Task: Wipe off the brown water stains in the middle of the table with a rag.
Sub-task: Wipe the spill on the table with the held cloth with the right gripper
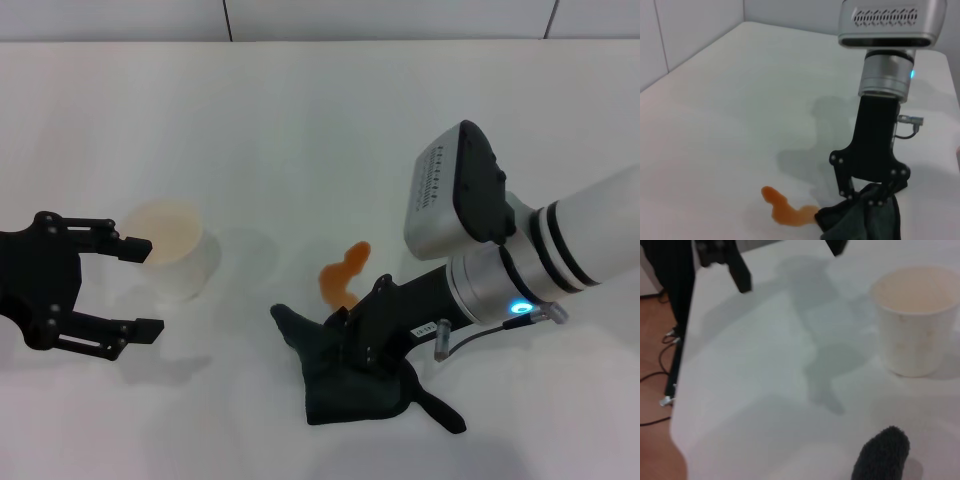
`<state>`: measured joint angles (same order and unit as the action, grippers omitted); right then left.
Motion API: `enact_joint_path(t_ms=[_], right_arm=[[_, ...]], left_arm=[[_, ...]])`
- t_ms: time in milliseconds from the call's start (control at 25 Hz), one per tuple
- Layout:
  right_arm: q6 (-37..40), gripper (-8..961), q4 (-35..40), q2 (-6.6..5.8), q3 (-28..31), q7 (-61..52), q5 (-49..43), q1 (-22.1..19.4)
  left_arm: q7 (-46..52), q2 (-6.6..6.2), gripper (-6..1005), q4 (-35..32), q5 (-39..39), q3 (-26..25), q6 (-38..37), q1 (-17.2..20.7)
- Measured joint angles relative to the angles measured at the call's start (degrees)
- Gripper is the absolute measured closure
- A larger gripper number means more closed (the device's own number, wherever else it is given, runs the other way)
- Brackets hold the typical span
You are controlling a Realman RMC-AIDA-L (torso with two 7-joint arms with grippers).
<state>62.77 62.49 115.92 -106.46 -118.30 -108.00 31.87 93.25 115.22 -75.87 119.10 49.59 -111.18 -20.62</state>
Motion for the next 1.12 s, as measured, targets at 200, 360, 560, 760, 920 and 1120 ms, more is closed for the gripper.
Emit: enact_joint_path(t_ms=[200,360,560,760,920,1120], right_arm=[[-3.3,849,-1.4,0.00,-1.6,-0.7,-0.3,1.0],[-7.3,849,-4.2,0.00,-4.5,-2.0,-0.3,3.2],[-9.4,849,-6.4,0.10,-5.5,-3.0,-0.1,5.2],[-10.9,849,-7.2,0.00,-4.6,-3.5,-0.2,5.5],[-13.0,852,-8.2,-0.27,-3.3,-4.6,-0.6,5.5],[-14.4,858,-10.2,-0.28,0.6,-5.3,-1.8,5.4]], left_arm=[[0.0,0.10,137,0.0,0.0,0.0,0.0,0.1],[0.0,0.43,137,0.0,0.0,0.0,0.1,0.0],[0.0,0.48,137,0.0,0.0,0.0,0.2,0.0],[0.0,0.53,137,0.0,0.1,-0.2,0.3,-0.1],[0.0,0.62,137,0.0,0.1,-0.3,0.6,-0.1],[0.0,0.71,137,0.0,0.1,-0.3,0.7,-0.1]])
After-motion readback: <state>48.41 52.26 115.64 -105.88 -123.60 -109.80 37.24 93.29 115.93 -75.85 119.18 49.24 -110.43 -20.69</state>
